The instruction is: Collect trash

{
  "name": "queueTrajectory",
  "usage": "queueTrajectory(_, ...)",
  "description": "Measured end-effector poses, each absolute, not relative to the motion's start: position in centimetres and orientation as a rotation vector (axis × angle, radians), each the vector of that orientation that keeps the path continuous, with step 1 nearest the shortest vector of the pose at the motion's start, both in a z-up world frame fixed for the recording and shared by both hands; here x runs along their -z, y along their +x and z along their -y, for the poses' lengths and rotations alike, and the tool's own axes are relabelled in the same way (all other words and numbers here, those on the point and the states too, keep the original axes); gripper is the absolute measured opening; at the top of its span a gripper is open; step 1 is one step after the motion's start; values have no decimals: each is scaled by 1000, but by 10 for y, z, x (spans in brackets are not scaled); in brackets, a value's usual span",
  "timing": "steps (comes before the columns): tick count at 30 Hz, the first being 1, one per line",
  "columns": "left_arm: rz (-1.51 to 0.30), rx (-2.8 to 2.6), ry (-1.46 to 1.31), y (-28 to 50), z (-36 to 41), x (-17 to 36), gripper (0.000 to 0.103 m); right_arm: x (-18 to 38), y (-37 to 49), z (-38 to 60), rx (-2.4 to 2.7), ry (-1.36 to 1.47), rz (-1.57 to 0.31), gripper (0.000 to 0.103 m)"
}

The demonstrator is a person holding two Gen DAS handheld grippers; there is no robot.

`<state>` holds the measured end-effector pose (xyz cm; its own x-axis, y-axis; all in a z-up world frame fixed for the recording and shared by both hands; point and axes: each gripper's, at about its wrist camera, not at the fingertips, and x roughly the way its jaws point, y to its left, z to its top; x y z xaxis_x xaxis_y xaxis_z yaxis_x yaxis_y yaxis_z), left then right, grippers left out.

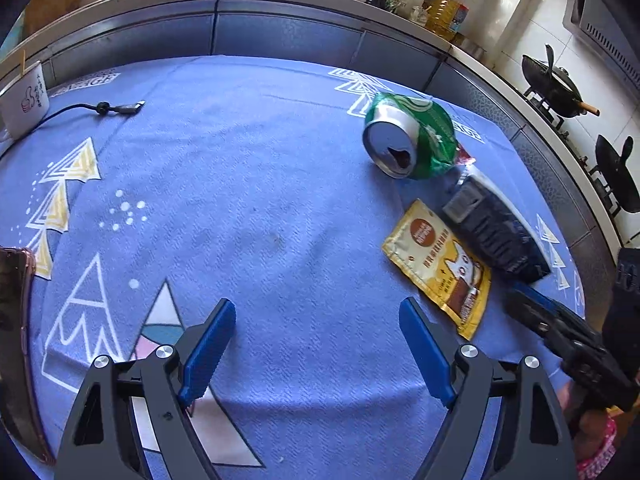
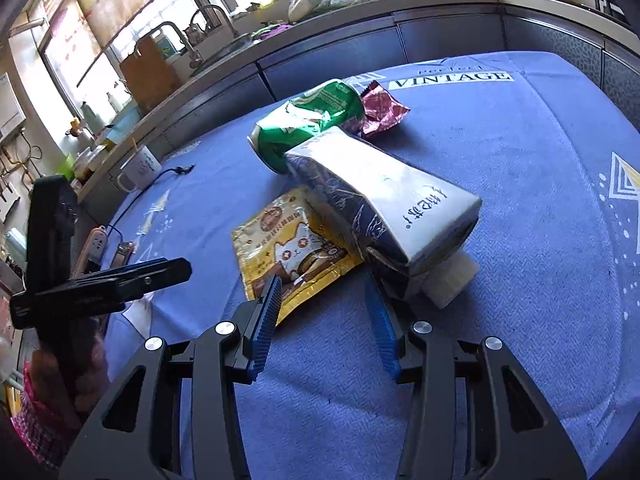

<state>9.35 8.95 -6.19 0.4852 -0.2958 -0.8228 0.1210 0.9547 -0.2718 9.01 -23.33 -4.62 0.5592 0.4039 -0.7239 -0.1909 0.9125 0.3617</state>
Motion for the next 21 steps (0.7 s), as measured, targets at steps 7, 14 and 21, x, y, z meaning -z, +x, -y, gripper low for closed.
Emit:
queueTrajectory(7,-1043,301,-252,96,-96,60,79,61,107,201,-608,422,-973,46)
queueTrajectory(14,-1043,264,-330,102,-127,57,79,57,94,183,-757,438,-971,46)
queueTrajectory(21,-1067,349,-380,107,-113,63,78,54,94,217,-644,523,-968,46)
